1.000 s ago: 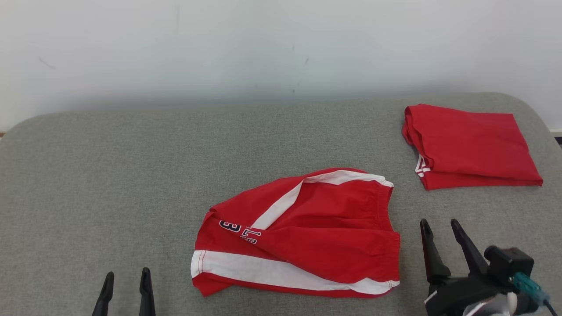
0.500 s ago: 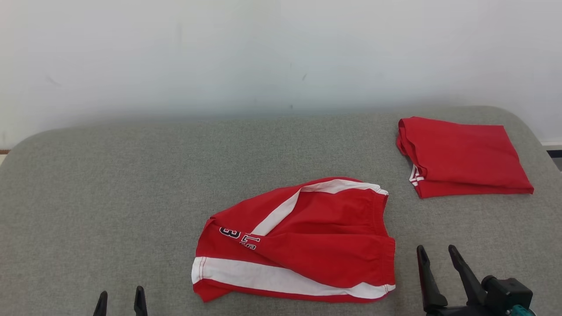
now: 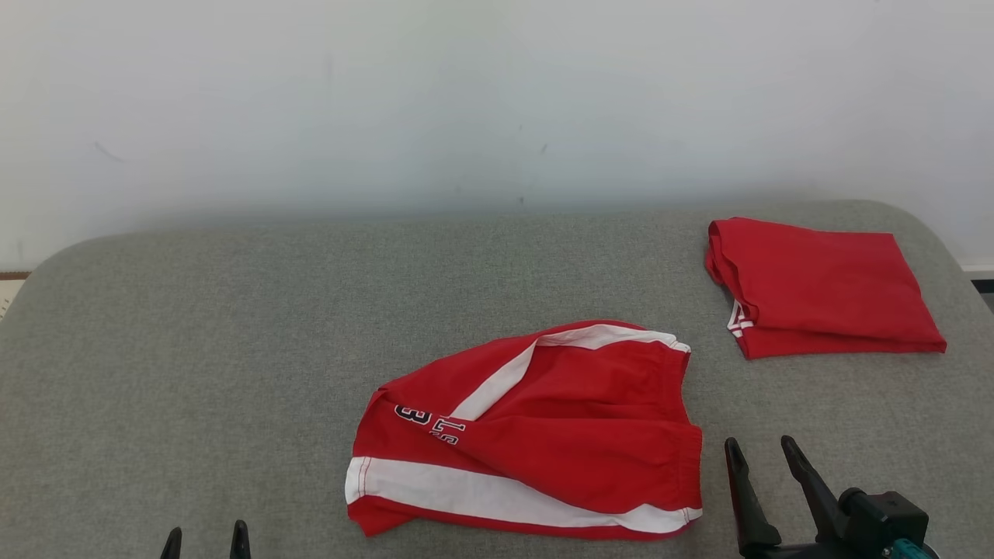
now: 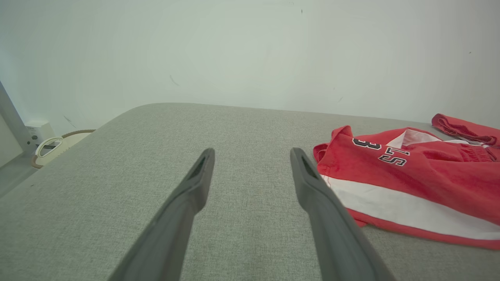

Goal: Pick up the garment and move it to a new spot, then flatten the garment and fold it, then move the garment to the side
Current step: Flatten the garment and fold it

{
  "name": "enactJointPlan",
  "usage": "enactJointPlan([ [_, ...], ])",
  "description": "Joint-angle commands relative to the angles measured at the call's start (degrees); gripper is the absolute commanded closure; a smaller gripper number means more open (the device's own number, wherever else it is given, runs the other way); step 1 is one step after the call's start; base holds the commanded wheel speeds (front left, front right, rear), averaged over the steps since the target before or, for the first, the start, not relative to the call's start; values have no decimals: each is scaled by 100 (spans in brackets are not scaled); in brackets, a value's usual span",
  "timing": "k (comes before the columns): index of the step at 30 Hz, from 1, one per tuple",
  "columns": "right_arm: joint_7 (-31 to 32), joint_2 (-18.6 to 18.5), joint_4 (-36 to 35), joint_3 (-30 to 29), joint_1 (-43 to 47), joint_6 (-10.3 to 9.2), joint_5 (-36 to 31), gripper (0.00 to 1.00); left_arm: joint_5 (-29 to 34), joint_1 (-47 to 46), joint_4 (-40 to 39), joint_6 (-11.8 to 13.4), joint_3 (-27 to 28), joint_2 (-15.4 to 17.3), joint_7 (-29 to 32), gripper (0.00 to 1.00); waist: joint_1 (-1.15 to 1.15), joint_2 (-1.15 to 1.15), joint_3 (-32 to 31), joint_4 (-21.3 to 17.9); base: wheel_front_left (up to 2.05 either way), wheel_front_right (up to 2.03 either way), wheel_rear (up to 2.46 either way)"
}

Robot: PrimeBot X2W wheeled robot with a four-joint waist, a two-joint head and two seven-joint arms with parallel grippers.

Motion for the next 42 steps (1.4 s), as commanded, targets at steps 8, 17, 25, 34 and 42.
enactJointPlan([
  [8, 0, -6, -4, 21, 26, -5, -11, 0, -27, 58, -17, 54, -15, 51, 27, 0, 0, 0, 18, -23, 0, 0, 0],
  [17, -14, -3, 29, 33, -19, -5, -8, 0, -71, -28, 51, 76, -55, 71, 14, 0, 0, 0, 68, -54, 0, 0, 0],
  [25, 157, -62, 142, 258, -72, -6, 99, 0, -264, -86, 168, -75, -129, 29, -8, 0, 0, 0, 90, -85, 0, 0, 0],
  [34, 528, -776, 244, 1255, -314, -5, 319, 0, -307, -434, 765, -540, -559, 95, -14, 0, 0, 0, 312, -228, 0, 0, 0],
  [42, 736, -1204, 215, 1691, -402, -6, 539, 0, -321, -955, 1269, -754, -724, 222, -35, 0, 0, 0, 649, -403, 0, 0, 0],
])
